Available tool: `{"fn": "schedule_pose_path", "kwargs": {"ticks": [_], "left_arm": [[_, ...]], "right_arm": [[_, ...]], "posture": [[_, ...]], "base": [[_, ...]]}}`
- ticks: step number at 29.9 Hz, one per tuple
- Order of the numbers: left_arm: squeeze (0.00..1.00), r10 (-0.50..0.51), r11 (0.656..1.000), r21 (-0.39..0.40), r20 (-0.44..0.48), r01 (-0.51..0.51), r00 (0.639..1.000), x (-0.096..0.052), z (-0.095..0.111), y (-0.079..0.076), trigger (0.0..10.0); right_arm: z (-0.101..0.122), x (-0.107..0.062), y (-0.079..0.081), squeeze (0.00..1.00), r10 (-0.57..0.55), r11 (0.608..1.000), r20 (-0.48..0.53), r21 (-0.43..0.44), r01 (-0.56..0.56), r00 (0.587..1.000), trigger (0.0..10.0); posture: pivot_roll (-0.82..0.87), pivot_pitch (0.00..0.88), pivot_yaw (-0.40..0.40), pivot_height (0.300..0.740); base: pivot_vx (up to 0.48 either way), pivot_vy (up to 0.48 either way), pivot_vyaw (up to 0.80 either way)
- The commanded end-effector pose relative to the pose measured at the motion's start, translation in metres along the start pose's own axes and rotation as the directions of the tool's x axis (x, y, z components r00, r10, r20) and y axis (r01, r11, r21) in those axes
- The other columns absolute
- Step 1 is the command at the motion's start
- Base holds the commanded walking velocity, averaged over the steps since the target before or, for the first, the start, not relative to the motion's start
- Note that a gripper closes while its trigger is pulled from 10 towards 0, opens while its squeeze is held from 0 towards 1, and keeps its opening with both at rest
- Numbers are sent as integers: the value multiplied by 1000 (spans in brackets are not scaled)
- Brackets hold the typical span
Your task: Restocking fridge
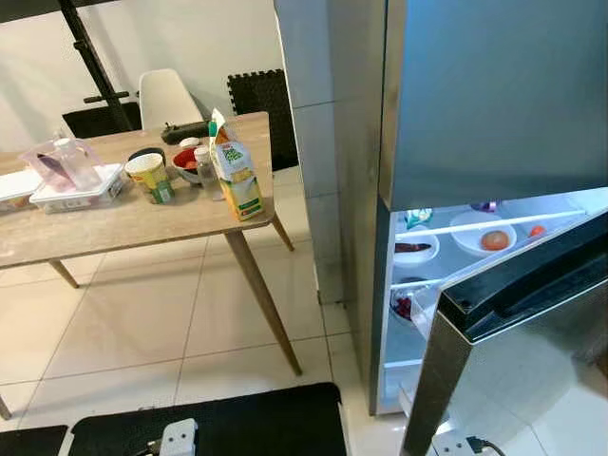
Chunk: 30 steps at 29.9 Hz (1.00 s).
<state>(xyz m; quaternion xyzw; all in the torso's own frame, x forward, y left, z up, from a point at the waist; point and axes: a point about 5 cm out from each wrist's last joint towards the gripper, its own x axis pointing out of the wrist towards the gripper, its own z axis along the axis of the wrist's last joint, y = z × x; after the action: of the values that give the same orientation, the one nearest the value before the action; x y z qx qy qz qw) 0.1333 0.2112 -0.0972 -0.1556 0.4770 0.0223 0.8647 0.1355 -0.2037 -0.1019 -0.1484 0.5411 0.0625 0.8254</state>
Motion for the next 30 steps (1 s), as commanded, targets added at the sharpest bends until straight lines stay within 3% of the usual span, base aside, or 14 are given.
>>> {"fn": "schedule_pose_path", "kwargs": {"ticks": [1,14,22,30], "left_arm": [[0,8,1000,-7,5,-8,1000,0,-2,-1,10000],[0,4,1000,-23,-3,-5,1000,2,-5,-8,10000],[0,2,1000,-6,11,-2,1000,6,6,-13,10000],[0,5,1000,-26,61,-4,998,12,25,-21,10000]], "right_arm": [[2,0,-1,0,3,1000,2,-15,-3,1000,10000],[3,0,-10,0,-13,1000,-4,-19,13,1000,10000],[1,0,-10,0,0,998,-17,-62,-1,1000,10000],[32,1,-25,0,-26,996,47,-89,30,999,10000]], "posture": [[-9,0,58,740],[-36,0,39,740],[-41,0,19,740],[-38,0,-17,740]], "base": [[0,0,0],[0,0,0],[0,0,-756],[0,0,-97]]}}
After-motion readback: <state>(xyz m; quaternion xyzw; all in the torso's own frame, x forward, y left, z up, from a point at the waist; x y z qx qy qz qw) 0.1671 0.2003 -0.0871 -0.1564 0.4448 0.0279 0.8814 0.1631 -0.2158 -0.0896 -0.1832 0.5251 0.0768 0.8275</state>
